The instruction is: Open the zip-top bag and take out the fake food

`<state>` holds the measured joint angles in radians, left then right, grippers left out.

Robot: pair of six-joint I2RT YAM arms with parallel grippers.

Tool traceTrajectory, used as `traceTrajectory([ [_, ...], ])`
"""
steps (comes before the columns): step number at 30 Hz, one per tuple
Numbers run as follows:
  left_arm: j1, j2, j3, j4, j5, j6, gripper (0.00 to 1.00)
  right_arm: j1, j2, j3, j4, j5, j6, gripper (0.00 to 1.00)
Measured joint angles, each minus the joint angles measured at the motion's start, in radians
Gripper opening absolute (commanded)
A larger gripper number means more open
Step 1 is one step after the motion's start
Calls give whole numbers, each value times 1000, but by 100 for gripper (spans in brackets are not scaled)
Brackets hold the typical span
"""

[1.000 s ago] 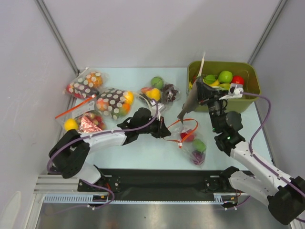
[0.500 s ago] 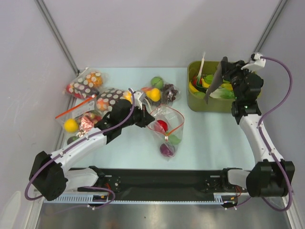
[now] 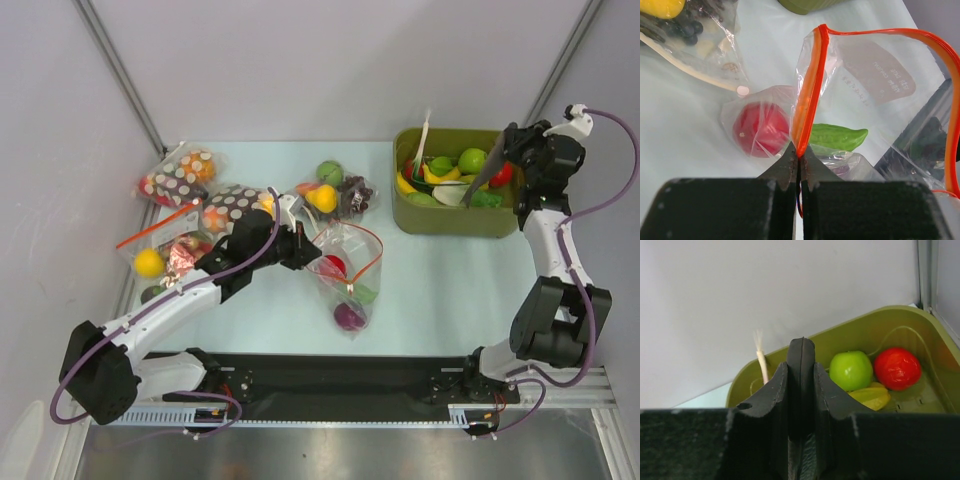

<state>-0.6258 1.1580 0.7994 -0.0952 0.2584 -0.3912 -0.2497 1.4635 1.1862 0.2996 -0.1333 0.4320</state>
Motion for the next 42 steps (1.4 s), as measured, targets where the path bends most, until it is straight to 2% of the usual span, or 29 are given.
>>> traceTrajectory([
  [1, 0, 0, -1, 0, 4, 0, 0, -1, 14, 6, -7, 0, -5, 5],
  [4, 0, 0, -1, 2, 13, -1, 0, -1, 50, 17, -24, 0, -20, 28],
  [5, 0, 0, -1, 3, 16, -1, 0, 0, 63, 22, -29, 1, -25, 41],
  [8, 0, 0, -1, 3, 20, -1, 0, 0, 101, 42, -51, 1, -43, 59],
  [14, 0, 0, -1, 3, 27, -1, 0, 1, 136, 63, -82, 1, -71, 74],
  [20, 0, 0, -1, 3, 34, -1, 0, 3, 112, 63, -118, 16, -94, 73],
  [25, 0, 0, -2, 11, 34, -10, 0, 68, -73, -5, -166, 53, -109, 72],
  [28, 0, 0, -6, 26, 34, -19, 0, 195, -217, -42, -186, 63, -132, 70],
  [33, 0, 1, -18, 46, 35, -28, 0, 488, -392, -94, -204, 5, -152, 59],
  [36, 0, 5, -23, 66, 37, -30, 0, 628, -405, -110, -233, -52, -156, 51],
  [42, 0, 8, -50, 102, 38, -44, 0, 860, -299, -137, -353, -144, -160, 34],
])
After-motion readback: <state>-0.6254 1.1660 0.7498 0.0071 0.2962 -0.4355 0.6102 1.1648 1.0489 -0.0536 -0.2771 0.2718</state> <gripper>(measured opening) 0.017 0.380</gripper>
